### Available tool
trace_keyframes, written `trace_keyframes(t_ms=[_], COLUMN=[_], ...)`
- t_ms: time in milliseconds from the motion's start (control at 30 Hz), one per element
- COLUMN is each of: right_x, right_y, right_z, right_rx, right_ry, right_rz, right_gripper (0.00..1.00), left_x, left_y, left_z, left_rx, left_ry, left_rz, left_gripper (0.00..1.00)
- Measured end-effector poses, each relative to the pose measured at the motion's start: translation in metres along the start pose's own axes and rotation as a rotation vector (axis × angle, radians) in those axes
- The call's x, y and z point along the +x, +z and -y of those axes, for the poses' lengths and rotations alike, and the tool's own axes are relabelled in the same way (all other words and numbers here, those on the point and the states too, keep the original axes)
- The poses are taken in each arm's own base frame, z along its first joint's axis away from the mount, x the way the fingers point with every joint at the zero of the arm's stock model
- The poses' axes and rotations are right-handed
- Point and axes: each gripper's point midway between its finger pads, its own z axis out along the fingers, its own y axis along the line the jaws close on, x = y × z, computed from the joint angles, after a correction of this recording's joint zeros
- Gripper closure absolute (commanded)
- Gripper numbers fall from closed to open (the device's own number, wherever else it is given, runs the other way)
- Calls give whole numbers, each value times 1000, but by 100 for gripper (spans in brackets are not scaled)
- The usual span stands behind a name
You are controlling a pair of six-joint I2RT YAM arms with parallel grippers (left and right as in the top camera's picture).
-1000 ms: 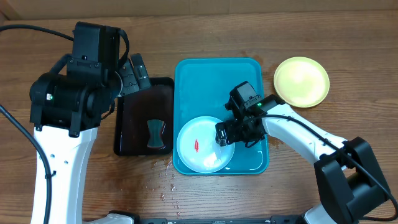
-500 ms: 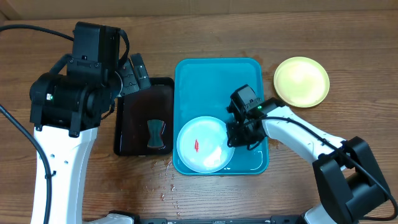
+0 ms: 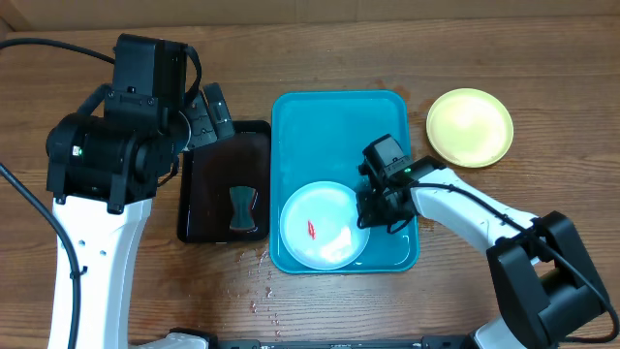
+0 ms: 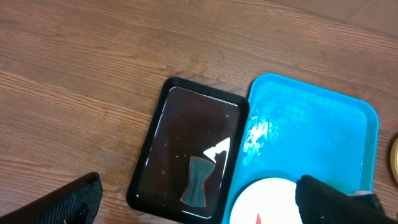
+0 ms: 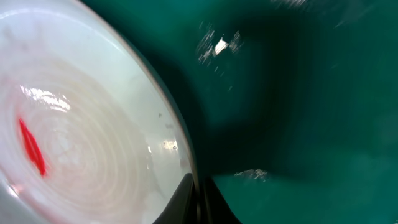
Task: Clean dirty plates on tray and stack at the side
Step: 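Drag the white plate up and right across the blue tray with the right gripper, then lower the left gripper into the black tray and grasp the sponge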
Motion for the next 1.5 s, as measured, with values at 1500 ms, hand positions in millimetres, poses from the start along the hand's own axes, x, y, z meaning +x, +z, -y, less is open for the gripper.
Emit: trace_keyframes(t_ms=[1500], right_x=[-92], right_y=[-24], right_z=[47], right_rx=[55], right_ry=[147], right_rz=[333], right_gripper=[95], left_x=[18], left_y=[1], left_z=[21], left_rx=[121], left_ry=[4], left_rz=[-92], left_gripper=[0])
